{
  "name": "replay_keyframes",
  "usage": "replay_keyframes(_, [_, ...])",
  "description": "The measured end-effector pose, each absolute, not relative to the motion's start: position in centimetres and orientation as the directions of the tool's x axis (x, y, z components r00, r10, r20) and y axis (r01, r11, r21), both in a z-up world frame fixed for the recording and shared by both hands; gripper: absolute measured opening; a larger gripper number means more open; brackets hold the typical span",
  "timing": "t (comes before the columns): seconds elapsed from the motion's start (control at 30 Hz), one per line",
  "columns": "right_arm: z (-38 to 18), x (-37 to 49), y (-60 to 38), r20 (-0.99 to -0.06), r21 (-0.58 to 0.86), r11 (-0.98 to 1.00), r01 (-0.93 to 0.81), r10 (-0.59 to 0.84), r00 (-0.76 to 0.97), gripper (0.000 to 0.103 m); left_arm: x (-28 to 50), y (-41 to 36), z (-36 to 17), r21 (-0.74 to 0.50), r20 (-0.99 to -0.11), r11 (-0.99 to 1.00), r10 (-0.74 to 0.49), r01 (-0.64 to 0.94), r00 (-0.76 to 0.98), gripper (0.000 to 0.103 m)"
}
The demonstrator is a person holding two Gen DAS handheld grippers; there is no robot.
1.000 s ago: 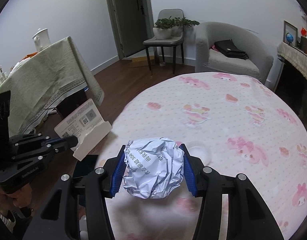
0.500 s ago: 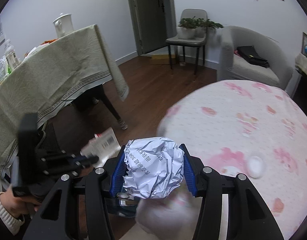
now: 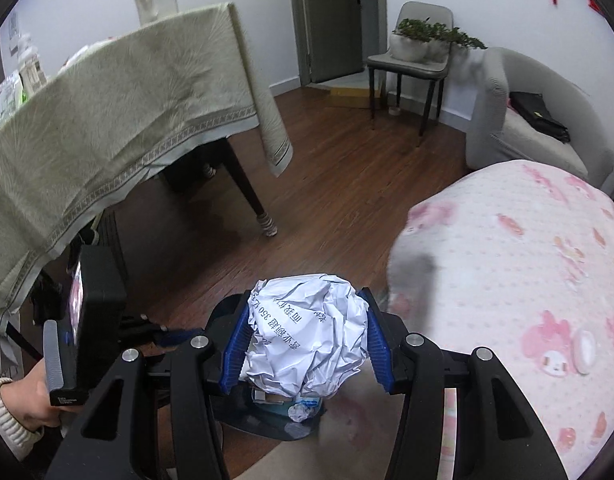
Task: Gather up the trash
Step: 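Carry the white box and foil ball over the bin and open both grippers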
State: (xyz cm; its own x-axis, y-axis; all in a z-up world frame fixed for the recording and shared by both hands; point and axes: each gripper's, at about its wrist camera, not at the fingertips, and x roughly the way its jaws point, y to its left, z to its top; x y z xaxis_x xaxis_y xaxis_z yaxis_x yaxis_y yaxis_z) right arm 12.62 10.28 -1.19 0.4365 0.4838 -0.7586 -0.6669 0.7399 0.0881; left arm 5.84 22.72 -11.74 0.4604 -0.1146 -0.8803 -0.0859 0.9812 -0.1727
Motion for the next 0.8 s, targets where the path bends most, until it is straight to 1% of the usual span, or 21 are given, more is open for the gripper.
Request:
replay_keyframes(0.23, [-3.3, 12.6, 12.9, -0.794, 0.084, 0.726, -0.682, 0.462, 0.395, 0.052, 4.9, 24.8, -11.0, -0.190, -0.864, 0.975, -0.108, -0.120, 0.492, 0.035])
replay_keyframes(0.57, [-6.7, 12.6, 16.1, -0.844, 0.089, 0.713, -0.696, 0.424, 0.327, 0.052, 4.0, 26.9, -7.7, -0.228, -0.809, 0.962, -0.100, -0.152, 0.579, 0.053])
replay_keyframes(0.7, [-7.9, 12.6, 17.0, -0.863, 0.093, 0.706, -0.702, 0.408, 0.297, 0.052, 3.8, 27.6, -6.2, -0.240, -0.779, 0.955, -0.084, -0.172, 0.621, 0.059])
replay_keyframes(0.8, [-9.1, 12.5, 17.4, -0.880, 0.083, 0.704, -0.705, 0.384, 0.280, 0.052, 3.7, 28.3, -5.1, -0.265, -0.760, 0.945, -0.081, -0.193, 0.645, 0.059])
